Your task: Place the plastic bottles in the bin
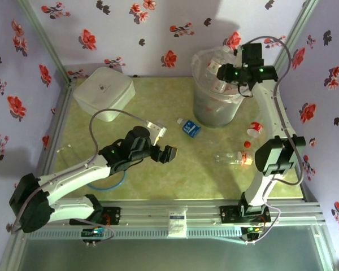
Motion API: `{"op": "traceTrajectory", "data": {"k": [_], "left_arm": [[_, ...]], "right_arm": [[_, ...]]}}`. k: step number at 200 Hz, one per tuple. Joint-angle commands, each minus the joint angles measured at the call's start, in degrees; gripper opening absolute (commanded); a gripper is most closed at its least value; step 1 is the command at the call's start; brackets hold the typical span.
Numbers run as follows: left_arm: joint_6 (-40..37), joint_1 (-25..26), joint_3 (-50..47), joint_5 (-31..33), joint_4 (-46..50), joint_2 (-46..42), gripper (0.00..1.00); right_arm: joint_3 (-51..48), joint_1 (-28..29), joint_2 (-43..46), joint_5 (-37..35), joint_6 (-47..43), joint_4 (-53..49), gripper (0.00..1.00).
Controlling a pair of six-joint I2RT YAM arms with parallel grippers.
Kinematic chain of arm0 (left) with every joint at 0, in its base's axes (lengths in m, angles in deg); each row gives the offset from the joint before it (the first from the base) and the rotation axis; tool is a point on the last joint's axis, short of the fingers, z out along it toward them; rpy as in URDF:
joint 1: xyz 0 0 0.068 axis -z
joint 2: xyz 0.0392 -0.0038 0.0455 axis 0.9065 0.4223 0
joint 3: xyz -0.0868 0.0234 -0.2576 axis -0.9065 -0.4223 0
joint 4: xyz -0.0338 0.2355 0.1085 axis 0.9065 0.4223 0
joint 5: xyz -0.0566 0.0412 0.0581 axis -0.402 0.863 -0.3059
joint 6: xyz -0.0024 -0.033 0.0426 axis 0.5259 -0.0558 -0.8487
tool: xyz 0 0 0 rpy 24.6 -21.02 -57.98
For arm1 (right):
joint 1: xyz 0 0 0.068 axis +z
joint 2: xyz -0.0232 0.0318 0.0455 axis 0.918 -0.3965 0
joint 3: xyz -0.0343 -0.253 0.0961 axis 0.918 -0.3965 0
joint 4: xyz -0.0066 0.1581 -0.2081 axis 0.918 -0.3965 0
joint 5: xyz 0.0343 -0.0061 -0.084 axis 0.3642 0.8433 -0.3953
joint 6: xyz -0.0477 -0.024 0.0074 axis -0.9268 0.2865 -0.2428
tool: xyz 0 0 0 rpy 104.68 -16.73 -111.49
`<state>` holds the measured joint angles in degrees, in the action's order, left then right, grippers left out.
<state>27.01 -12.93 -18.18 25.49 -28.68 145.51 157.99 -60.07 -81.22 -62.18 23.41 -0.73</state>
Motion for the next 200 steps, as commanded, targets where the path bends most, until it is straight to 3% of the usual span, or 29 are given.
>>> {"op": "traceTrajectory", "data": {"k": [1, 26, 43, 81, 110, 135, 173, 200], "left_arm": [[0.2, -0.3, 0.3, 1.3, -1.0, 0.6, 0.98], [-0.2, -0.3, 0.8, 1.2, -1.0, 1.6, 0.98], [-0.3, -0.4, 1.2, 1.1, -0.7, 2.0, 0.98], [-0.5, -0.6, 1.5, 1.0, -0.7, 2.4, 0.98], [-0.6, -0.7, 2.0, 0.9, -1.0, 3.5, 0.98], [-0.7, -0.7, 2.4, 0.7, -1.1, 4.1, 0.98], [-0.2, -0.7, 2.3, 0.6, -1.1, 4.4, 0.98], [0.0, -0.7, 1.9, 0.7, -1.2, 4.1, 0.98]], "right_arm": [[-7.7, -0.1, 1.4, 0.9, 3.5, 1.3, 0.22], [-12.5, 1.1, 1.8, 1.1, 4.8, 4.0, 0.23], [-12.4, 1.2, 2.6, 1.1, 4.7, 4.3, 0.29], [-3.9, 1.1, 5.2, -1.2, 1.6, -1.1, 0.70], [3.5, 0.7, 6.5, -3.1, -1.3, -5.5, 0.85], [7.6, 0.0, 5.9, -6.8, -3.2, -7.4, 0.80], [11.4, 0.7, 0.7, -5.5, -4.5, -10.4, 0.49], [10.6, 2.7, -2.8, -6.7, -5.7, -11.4, 0.37]]}}
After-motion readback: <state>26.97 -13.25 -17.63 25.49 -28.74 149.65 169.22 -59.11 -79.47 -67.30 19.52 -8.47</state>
